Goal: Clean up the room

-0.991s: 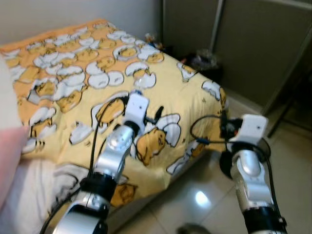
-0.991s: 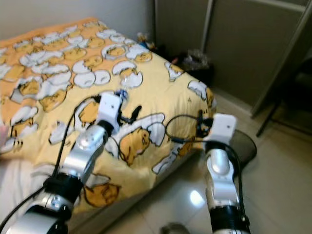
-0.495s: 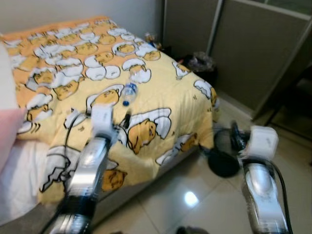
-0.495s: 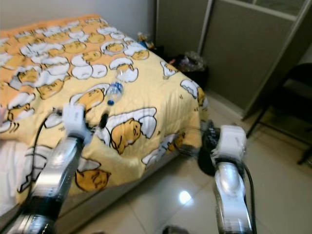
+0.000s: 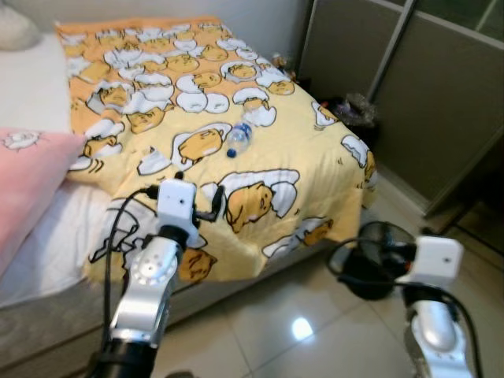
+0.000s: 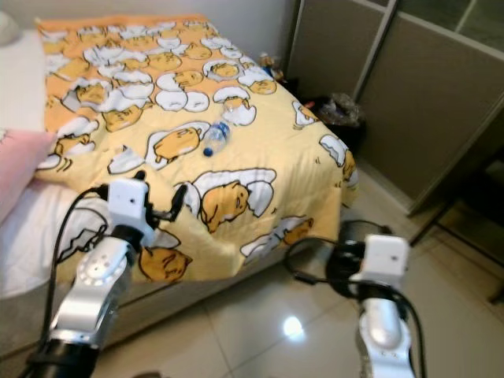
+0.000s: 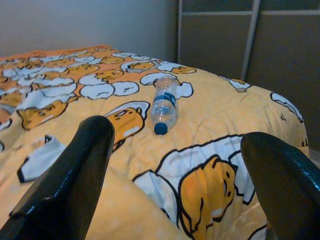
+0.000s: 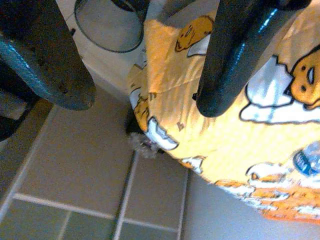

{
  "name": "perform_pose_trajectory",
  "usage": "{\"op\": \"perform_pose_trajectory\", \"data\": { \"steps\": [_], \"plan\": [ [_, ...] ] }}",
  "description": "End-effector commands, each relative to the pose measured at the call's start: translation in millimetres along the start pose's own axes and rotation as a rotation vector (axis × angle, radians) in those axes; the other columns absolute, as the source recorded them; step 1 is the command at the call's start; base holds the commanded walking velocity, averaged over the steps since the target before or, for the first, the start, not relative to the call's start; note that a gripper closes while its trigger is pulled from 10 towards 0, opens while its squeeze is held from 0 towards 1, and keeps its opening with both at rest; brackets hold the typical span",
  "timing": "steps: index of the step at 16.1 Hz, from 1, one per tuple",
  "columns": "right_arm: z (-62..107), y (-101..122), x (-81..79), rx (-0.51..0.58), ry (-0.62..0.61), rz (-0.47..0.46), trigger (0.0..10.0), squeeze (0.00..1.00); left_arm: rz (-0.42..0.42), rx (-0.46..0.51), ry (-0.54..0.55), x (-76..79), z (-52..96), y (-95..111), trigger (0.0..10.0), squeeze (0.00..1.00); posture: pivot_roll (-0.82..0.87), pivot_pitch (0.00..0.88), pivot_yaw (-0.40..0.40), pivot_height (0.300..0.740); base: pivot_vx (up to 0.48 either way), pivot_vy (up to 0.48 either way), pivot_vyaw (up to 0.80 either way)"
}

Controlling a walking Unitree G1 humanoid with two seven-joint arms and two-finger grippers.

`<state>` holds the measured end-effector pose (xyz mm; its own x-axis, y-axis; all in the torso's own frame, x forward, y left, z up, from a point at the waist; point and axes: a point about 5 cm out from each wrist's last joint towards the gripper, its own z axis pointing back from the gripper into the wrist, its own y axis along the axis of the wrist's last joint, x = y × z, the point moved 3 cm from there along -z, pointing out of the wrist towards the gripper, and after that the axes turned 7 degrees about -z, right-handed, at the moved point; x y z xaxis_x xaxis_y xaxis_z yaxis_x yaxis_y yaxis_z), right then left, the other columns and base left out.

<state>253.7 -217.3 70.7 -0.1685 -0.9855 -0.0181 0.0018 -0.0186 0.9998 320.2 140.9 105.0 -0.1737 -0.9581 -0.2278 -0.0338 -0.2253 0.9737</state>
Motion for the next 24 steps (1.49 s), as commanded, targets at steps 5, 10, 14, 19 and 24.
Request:
{"op": "perform_pose_trajectory", "data": {
  "steps": [5,10,14,19,24],
  "plan": [
    [-1.9,12.4,6.3,0.033,-0.031,-0.012,10.0,0.00,0.003,0.027,-0.061,17.1,-8.3,13.0,10.0,0.00,-0.09,0.000,-0.043,0.723,0.480,0.000,0.00],
    [-4.6,11.7,5.2,0.029,-0.046,-0.019,10.0,0.00,-0.004,0.025,-0.087,21.6,-13.6,14.9,10.0,0.00,-0.10,0.000,-0.024,0.723,0.480,0.000,0.00],
    [-7.5,11.5,3.2,0.028,-0.049,-0.023,10.0,0.00,-0.012,0.031,-0.106,23.8,-17.6,18.1,10.0,0.00,-0.10,0.000,-0.020,0.723,0.480,0.000,0.00],
    [-11.2,13.5,4.0,0.037,-0.056,-0.023,10.0,0.00,-0.013,0.032,-0.118,25.6,-19.4,18.6,10.0,0.00,-0.11,0.000,-0.009,0.723,0.480,0.000,0.00],
    [-7.2,14.8,4.5,0.043,-0.068,-0.029,10.0,0.00,-0.058,-0.039,-0.176,36.8,-50.1,23.0,10.0,0.00,-0.12,0.000,0.002,0.723,0.288,0.000,0.00]
  ]
}}
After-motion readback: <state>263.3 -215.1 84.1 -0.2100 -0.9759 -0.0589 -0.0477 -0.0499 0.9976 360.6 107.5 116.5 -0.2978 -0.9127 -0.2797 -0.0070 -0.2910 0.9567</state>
